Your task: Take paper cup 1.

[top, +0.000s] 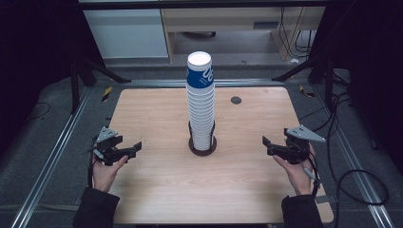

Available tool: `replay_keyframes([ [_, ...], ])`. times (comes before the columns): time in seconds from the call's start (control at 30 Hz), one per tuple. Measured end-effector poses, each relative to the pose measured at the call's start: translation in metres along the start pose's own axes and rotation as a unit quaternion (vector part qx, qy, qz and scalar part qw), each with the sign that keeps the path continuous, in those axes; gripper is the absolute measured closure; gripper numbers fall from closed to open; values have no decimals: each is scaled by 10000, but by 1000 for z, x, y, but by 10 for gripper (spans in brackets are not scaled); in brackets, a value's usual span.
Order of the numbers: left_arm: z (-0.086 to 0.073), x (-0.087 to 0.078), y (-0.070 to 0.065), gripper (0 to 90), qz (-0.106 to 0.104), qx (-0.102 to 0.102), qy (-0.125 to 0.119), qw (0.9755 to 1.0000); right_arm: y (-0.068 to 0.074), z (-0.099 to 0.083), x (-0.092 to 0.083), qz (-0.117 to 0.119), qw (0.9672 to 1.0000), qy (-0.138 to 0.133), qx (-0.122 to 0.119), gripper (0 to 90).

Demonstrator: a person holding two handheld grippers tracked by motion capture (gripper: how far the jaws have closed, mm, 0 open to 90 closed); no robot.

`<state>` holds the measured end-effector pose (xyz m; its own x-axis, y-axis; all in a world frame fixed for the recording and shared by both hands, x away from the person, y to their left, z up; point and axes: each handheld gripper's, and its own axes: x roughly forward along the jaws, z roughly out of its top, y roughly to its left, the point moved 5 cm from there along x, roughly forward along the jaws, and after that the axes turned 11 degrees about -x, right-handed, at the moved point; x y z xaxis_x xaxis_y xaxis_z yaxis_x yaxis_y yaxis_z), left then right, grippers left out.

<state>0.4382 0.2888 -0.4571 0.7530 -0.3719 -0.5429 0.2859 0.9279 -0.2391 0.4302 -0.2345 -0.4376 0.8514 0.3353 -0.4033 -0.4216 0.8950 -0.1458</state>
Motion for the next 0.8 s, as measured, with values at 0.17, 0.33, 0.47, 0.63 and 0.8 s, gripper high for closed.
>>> replay_keyframes([
  [0.17,-2,1,-3,128,-61,37,-15,10000,3,12,-6,116,9995,-283,54,119],
  [0.33,0,-1,-7,127,-221,76,-62,9997,8,29,-12,189,9987,-478,-5,101],
  [0.47,1,-2,-10,124,-286,107,-126,9995,17,49,-14,286,9974,-624,-213,83],
  [0.63,1,-3,-10,125,-284,108,-133,9995,25,81,-16,433,9940,-982,-198,81],
  [0.8,3,-3,-13,128,-310,87,-163,9993,35,115,-13,661,9891,-1285,-279,81],
])
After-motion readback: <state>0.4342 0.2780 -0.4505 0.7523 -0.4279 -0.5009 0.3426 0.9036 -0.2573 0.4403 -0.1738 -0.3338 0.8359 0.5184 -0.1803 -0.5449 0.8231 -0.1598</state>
